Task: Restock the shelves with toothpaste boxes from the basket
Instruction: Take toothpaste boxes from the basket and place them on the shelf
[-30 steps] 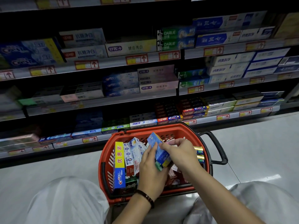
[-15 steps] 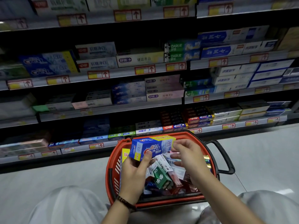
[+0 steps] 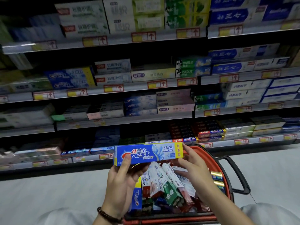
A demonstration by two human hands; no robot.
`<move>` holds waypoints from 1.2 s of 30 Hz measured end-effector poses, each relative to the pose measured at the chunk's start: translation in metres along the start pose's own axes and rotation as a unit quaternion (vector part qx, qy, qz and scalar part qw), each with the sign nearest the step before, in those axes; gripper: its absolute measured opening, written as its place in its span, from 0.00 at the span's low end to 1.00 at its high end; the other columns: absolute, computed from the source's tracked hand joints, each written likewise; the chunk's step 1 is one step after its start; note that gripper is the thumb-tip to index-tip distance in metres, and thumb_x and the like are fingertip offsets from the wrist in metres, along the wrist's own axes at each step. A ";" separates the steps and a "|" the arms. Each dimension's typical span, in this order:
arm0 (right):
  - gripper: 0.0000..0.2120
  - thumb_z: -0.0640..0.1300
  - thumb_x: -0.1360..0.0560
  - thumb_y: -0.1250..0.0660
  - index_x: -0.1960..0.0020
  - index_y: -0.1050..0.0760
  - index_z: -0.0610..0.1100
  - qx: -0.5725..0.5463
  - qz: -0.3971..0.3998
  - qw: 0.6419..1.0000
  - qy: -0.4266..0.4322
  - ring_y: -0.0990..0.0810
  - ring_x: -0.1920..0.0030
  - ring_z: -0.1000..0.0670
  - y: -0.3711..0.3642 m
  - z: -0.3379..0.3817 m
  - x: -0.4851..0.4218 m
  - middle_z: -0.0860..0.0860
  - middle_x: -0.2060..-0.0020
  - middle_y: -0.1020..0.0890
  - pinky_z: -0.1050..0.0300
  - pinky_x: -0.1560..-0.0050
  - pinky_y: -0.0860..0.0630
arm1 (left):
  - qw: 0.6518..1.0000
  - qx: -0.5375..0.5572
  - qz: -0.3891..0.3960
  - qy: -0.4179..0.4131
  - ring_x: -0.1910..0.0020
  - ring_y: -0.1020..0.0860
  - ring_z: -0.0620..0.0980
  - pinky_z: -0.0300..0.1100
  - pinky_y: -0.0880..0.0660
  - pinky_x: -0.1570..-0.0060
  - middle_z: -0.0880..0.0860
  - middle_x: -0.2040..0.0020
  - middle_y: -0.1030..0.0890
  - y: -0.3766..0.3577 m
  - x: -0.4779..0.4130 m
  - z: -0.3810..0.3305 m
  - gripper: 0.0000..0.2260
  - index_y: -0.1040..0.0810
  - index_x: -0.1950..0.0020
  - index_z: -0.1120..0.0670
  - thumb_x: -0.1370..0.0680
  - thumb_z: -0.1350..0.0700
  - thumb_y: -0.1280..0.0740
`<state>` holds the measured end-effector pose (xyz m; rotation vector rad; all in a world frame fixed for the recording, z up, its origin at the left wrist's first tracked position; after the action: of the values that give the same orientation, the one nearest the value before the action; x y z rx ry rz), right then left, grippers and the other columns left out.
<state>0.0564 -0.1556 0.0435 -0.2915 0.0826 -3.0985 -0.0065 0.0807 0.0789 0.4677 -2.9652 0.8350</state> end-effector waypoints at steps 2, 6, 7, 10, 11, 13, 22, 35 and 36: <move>0.19 0.36 0.15 0.36 0.30 0.23 0.55 -0.038 0.027 0.999 0.012 0.13 0.42 0.49 -0.013 0.010 0.002 0.54 0.43 0.12 0.46 0.45 0.16 | 1.000 -0.008 -0.002 0.001 0.41 0.16 0.63 0.54 0.15 0.47 0.64 0.39 0.17 0.007 -0.001 -0.008 0.21 0.25 0.36 0.61 0.23 0.49 0.32; 0.14 0.38 0.16 0.33 0.33 0.21 0.48 -0.054 -0.002 0.997 0.051 0.12 0.45 0.46 -0.029 0.021 -0.002 0.48 0.46 0.11 0.47 0.45 0.16 | 1.000 -0.028 0.000 -0.001 0.40 0.17 0.64 0.57 0.16 0.45 0.63 0.39 0.17 0.022 -0.007 -0.026 0.39 0.26 0.33 0.58 0.35 0.39 0.17; 0.14 0.38 0.17 0.32 0.33 0.21 0.48 -0.056 -0.006 0.997 0.056 0.12 0.45 0.46 -0.034 0.022 -0.004 0.48 0.46 0.11 0.46 0.44 0.16 | 1.000 -0.027 -0.001 -0.007 0.40 0.17 0.65 0.58 0.16 0.45 0.63 0.39 0.17 0.025 -0.009 -0.032 0.37 0.27 0.33 0.56 0.33 0.39 0.18; 0.16 0.37 0.18 0.30 0.32 0.21 0.48 -0.066 0.008 0.996 0.062 0.13 0.43 0.44 -0.055 0.027 -0.010 0.47 0.45 0.12 0.46 0.42 0.17 | 0.999 -0.002 -0.021 -0.040 0.43 0.15 0.64 0.58 0.16 0.48 0.60 0.41 0.16 0.039 -0.016 -0.052 0.14 0.30 0.38 0.44 0.21 0.48 0.30; 0.17 0.36 0.19 0.29 0.33 0.21 0.48 -0.070 0.013 0.995 0.065 0.12 0.44 0.44 -0.063 0.031 -0.012 0.46 0.46 0.12 0.47 0.42 0.17 | 0.998 -0.002 -0.032 -0.053 0.44 0.15 0.62 0.58 0.16 0.48 0.59 0.42 0.15 0.045 -0.018 -0.060 0.12 0.29 0.39 0.43 0.21 0.50 0.33; 0.17 0.34 0.20 0.29 0.34 0.21 0.48 -0.072 0.023 0.994 0.074 0.12 0.45 0.45 -0.079 0.042 -0.016 0.46 0.47 0.11 0.50 0.44 0.17 | 0.995 -0.019 -0.055 -0.085 0.44 0.15 0.61 0.59 0.16 0.47 0.58 0.42 0.15 0.060 -0.025 -0.078 0.13 0.28 0.38 0.43 0.22 0.51 0.33; 0.16 0.35 0.21 0.26 0.38 0.19 0.50 -0.026 0.040 0.989 0.139 0.13 0.45 0.54 -0.159 0.098 -0.045 0.56 0.48 0.11 0.57 0.45 0.16 | 0.976 -0.125 -0.094 -0.154 0.38 0.17 0.57 0.48 0.17 0.43 0.57 0.40 0.15 0.118 -0.068 -0.161 0.20 0.22 0.32 0.56 0.22 0.52 0.30; 0.16 0.43 0.21 0.24 0.35 0.19 0.53 0.069 0.037 0.977 0.200 0.15 0.45 0.60 -0.269 0.167 -0.126 0.60 0.48 0.13 0.52 0.39 0.17 | 0.946 -0.200 -0.163 -0.197 0.43 0.15 0.53 0.51 0.16 0.47 0.54 0.41 0.16 0.168 -0.166 -0.253 0.10 0.23 0.37 0.52 0.18 0.58 0.32; 0.16 0.43 0.21 0.24 0.35 0.18 0.53 0.077 0.034 0.975 0.206 0.15 0.45 0.60 -0.277 0.172 -0.134 0.61 0.48 0.13 0.51 0.38 0.17 | 0.942 -0.208 -0.170 -0.199 0.43 0.15 0.52 0.51 0.17 0.47 0.53 0.41 0.16 0.171 -0.174 -0.260 0.09 0.23 0.38 0.51 0.18 0.57 0.31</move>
<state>0.2142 0.1164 0.2029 0.3539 -0.1368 -3.0193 0.0955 0.4014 0.1969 1.1904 -3.1236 0.0753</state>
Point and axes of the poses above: each hand's wrist, its own x-axis away from the middle knuckle, its own y-axis out of the back of the hand, z = x × y, the point moved 8 cm from there along -x, towards the middle knuckle
